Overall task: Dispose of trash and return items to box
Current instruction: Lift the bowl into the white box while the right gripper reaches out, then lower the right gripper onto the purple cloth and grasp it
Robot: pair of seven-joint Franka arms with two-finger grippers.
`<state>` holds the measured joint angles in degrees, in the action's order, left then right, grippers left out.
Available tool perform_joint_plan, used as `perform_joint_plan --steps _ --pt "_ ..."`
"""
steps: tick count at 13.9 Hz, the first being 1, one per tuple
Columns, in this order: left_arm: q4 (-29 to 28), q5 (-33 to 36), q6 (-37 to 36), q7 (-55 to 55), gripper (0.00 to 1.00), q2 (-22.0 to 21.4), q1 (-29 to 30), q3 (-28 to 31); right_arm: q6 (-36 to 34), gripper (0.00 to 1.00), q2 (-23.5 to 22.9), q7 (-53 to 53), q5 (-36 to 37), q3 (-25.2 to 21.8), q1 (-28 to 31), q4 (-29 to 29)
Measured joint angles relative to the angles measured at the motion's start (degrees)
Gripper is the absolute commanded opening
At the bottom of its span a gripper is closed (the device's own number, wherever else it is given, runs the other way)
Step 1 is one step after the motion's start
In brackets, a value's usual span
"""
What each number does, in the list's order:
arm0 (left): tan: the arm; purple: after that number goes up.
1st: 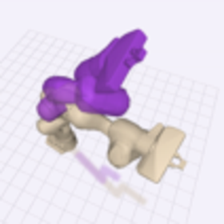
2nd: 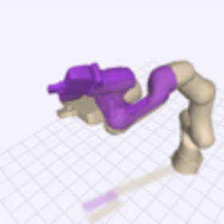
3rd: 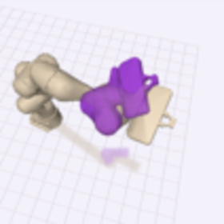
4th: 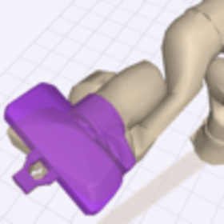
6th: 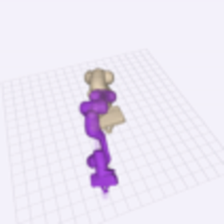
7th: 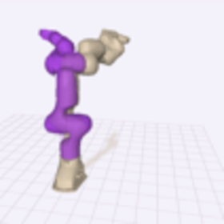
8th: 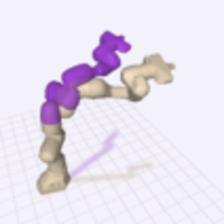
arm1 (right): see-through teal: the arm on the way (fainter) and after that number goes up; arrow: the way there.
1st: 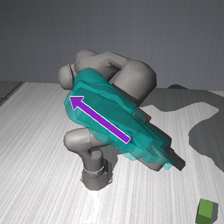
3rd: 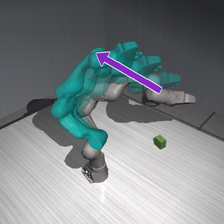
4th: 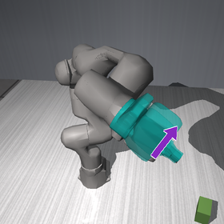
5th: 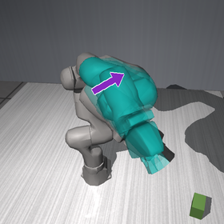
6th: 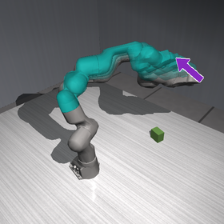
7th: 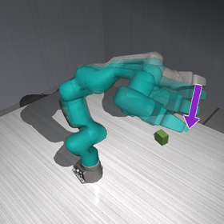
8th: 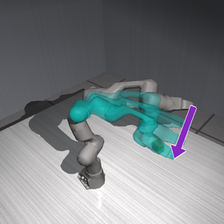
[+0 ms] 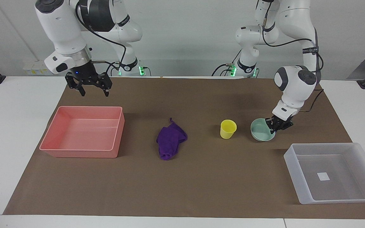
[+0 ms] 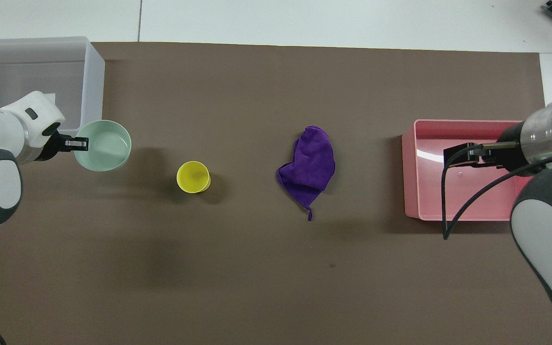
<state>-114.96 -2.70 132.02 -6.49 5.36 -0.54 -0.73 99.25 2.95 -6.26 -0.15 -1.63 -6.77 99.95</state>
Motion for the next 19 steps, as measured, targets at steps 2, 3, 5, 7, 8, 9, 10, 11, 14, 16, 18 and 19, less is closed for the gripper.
perform_joint_plan --steps 2,3,5,7,8,9,10,11,14,16,18,19 --pt "3.0 0.0 0.0 0.0 0.0 1.4 0.7 0.0 1.2 1.0 -0.2 -0.3 -0.2 0.1 -0.6 0.1" --pt "4.7 0.0 0.0 0.0 0.0 2.3 1.1 0.0 2.2 1.0 -0.5 -0.9 -0.3 0.2 -1.4 0.1" --pt "8.9 0.0 0.1 0.0 0.0 4.5 2.3 0.1 3.8 1.0 -1.7 -2.4 -0.4 0.3 -3.6 0.3" --pt "14.6 0.0 0.0 0.0 0.0 7.5 4.1 0.0 5.8 1.0 -3.3 -4.7 -0.4 0.4 -5.9 0.6" --pt "17.3 0.0 0.0 0.0 0.0 9.2 5.0 0.1 7.7 1.0 -4.0 -5.6 -0.4 0.4 -6.8 1.1" --pt "19.8 0.0 -0.1 0.0 0.0 11.0 5.8 0.0 10.2 1.0 -4.7 -6.4 -0.4 0.4 -7.4 1.9" --pt "22.2 0.0 -0.1 0.0 0.0 12.9 6.6 0.1 12.4 1.0 -5.5 -6.8 -0.4 0.4 -7.8 2.5" --pt "24.6 0.0 -0.1 0.0 0.0 14.8 7.3 0.0 14.2 1.0 -6.3 -7.2 -0.5 0.4 -8.3 3.0" --pt "32.0 0.0 -0.1 0.0 0.0 20.9 9.0 -0.1 20.6 1.0 -9.6 -13.3 -0.6 0.5 -12.0 3.6" --pt "36.5 0.0 -0.1 -0.1 0.0 25.0 10.4 -0.2 24.5 1.0 -11.5 -15.3 -0.6 0.5 -13.4 3.6" --pt "39.9 0.0 -0.1 -0.2 0.0 28.7 11.1 -0.2 27.2 1.0 -12.9 -15.5 -0.6 0.6 -13.6 3.6" --pt "41.1 0.0 0.0 -0.2 0.0 30.2 11.5 -0.3 28.8 1.0 -13.9 -15.8 -0.6 0.6 -14.1 3.6"
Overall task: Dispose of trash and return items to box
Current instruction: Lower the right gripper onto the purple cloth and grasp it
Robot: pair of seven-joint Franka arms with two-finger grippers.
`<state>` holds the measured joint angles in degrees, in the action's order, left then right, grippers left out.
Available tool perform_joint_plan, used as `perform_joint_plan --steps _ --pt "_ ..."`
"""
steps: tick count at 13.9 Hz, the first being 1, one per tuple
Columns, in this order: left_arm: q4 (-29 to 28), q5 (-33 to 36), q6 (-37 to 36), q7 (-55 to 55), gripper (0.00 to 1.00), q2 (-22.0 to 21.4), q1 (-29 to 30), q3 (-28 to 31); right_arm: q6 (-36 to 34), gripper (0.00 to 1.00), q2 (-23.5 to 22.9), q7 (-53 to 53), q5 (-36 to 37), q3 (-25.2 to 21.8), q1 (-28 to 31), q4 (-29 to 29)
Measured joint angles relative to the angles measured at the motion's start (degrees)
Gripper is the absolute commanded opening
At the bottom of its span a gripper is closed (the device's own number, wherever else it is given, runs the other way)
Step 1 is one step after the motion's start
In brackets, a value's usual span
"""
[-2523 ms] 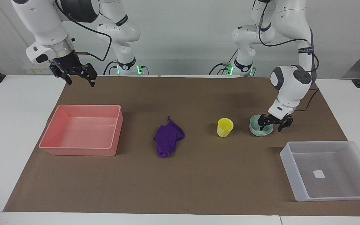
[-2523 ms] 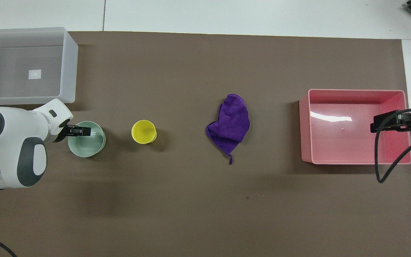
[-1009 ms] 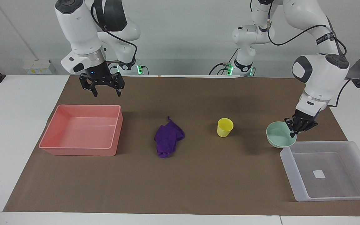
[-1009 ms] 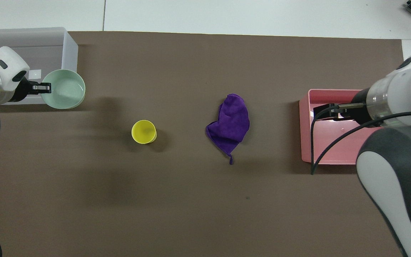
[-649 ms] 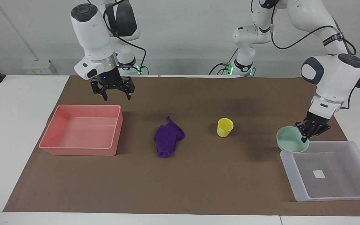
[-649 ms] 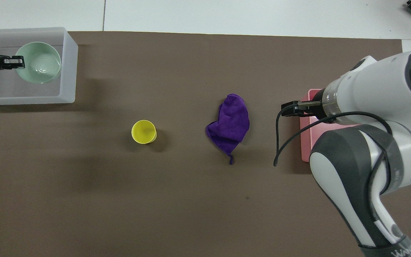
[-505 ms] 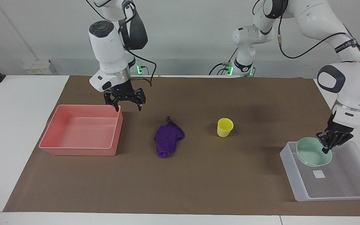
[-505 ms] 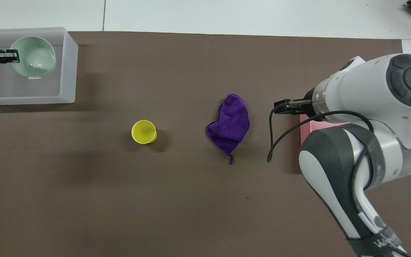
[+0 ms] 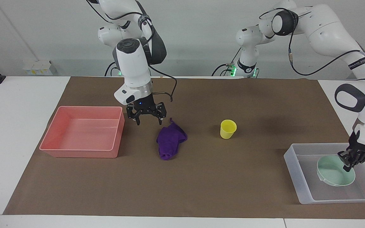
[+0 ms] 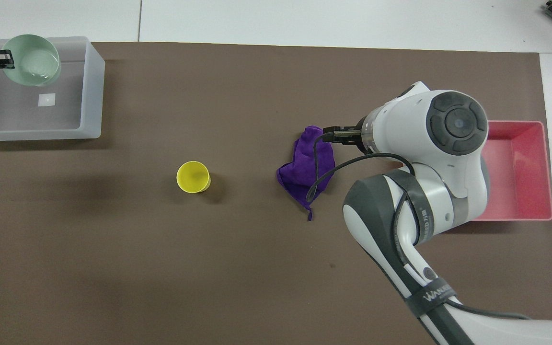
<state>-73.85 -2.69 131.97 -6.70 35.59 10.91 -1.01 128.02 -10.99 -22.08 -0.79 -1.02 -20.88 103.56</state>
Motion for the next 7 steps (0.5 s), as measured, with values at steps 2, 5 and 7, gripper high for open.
perform_joint_plan --steps 2,5,7 --pt "1.1 0.0 0.1 -0.1 0.0 2.0 0.7 0.0 2.4 1.0 -2.3 -0.9 0.0 0.2 -1.7 0.0" --pt "1.1 0.0 0.3 -0.2 0.0 3.6 1.0 -0.1 6.5 1.0 -5.5 -1.2 0.0 0.3 -2.9 0.5" --pt "0.7 0.0 0.4 -0.2 0.0 3.9 1.4 -0.1 12.8 1.0 -8.9 -1.2 0.0 0.3 -3.2 1.3"
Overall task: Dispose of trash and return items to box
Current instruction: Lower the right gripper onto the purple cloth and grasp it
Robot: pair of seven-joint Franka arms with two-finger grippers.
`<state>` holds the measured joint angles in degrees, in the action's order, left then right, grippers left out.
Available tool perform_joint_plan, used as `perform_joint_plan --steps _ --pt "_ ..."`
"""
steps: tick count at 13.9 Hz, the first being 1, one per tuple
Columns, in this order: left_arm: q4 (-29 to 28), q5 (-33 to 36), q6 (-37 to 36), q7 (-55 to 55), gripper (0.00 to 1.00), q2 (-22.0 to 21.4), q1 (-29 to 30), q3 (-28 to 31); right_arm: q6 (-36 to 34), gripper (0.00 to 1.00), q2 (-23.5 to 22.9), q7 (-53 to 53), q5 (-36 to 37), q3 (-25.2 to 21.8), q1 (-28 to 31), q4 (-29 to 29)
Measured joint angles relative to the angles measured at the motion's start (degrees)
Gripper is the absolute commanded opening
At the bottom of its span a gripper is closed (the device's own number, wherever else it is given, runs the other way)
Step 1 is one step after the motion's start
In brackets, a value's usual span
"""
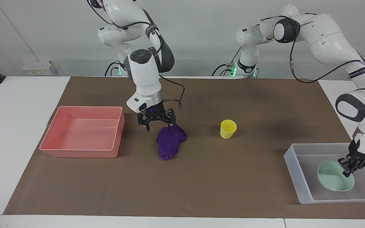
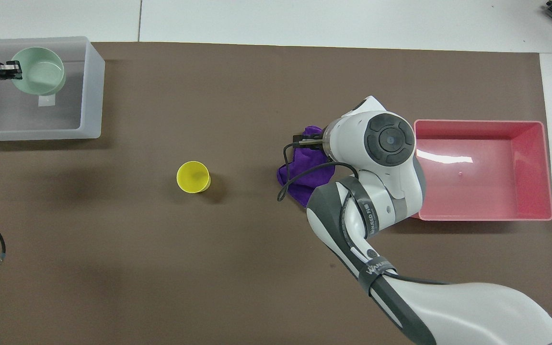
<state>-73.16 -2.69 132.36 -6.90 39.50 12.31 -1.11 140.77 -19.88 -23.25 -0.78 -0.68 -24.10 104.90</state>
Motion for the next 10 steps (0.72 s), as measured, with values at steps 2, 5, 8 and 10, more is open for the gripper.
perform_joint_plan --steps 2,5,8,10 --pt "-1.7 0.0 1.7 0.0 0.0 0.0 0.1 0.0 4.9 1.0 -3.8 0.1 0.4 0.0 -0.4 0.1" --pt "-5.5 0.0 5.2 0.0 0.0 -0.1 0.1 -0.1 7.2 1.0 -7.1 0.4 4.3 0.0 -0.7 0.0" --pt "-8.6 0.0 7.3 0.0 0.03 -0.6 0.1 -0.4 7.1 0.0 -7.7 1.6 4.9 0.0 -0.6 0.0" --pt "-8.9 0.0 6.7 0.0 0.83 -1.3 0.1 -0.5 6.5 0.0 -7.7 1.7 4.9 0.0 -0.6 0.0"
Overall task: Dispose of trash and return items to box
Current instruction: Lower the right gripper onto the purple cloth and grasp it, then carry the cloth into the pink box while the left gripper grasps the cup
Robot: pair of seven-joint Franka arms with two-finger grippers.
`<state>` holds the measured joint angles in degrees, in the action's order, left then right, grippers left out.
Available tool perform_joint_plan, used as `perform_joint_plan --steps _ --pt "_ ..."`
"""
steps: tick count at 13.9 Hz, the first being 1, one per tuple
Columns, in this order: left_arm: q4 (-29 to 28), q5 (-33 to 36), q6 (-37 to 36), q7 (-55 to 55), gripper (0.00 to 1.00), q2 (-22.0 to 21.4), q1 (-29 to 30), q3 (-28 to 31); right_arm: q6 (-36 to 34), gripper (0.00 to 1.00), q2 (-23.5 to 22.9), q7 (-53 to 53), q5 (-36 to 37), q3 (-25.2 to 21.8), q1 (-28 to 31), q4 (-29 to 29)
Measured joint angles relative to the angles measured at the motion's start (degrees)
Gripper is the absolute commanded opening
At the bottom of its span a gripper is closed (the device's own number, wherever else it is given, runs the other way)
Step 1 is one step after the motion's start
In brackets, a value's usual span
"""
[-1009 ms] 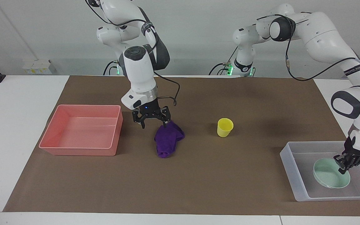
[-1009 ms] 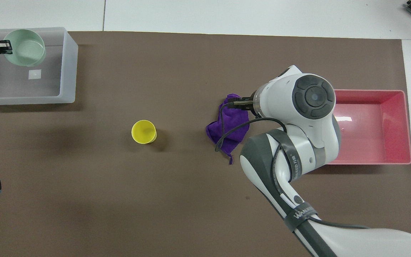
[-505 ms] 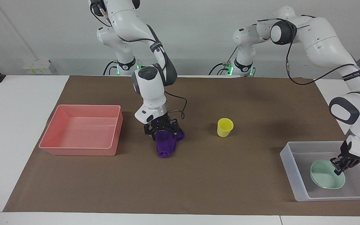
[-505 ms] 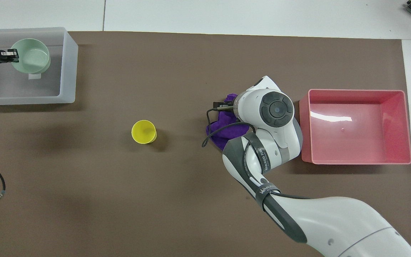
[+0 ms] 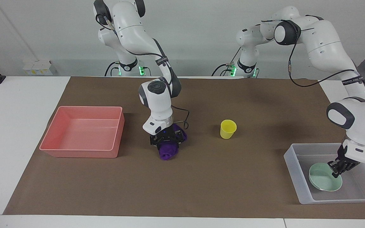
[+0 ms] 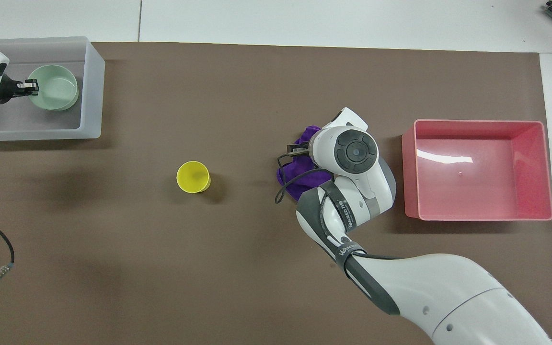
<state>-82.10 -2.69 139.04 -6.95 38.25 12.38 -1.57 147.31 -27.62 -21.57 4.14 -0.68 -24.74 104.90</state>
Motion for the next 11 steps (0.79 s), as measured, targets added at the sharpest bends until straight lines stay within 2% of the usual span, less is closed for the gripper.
perform_joint_plan --steps 1,6,9,11 --pt "-0.1 0.0 -0.6 -0.2 1.0 -0.3 0.0 -0.1 -0.5 0.0 0.0 0.0 0.0 0.0 0.0 0.0" --pt "-0.2 0.0 -4.2 -2.6 1.0 -4.0 -0.4 -0.7 -3.5 0.0 0.2 -3.4 -0.1 0.0 0.1 -0.8" --pt "-0.3 0.0 -11.8 -3.2 1.0 -9.7 -2.9 -0.8 -9.9 0.0 2.4 -5.4 -0.1 0.0 0.1 -2.8" --pt "-2.7 0.0 -15.5 -3.2 1.0 -14.2 -5.3 -0.9 -13.8 0.0 5.5 -5.7 -0.1 -0.1 0.6 -3.1"
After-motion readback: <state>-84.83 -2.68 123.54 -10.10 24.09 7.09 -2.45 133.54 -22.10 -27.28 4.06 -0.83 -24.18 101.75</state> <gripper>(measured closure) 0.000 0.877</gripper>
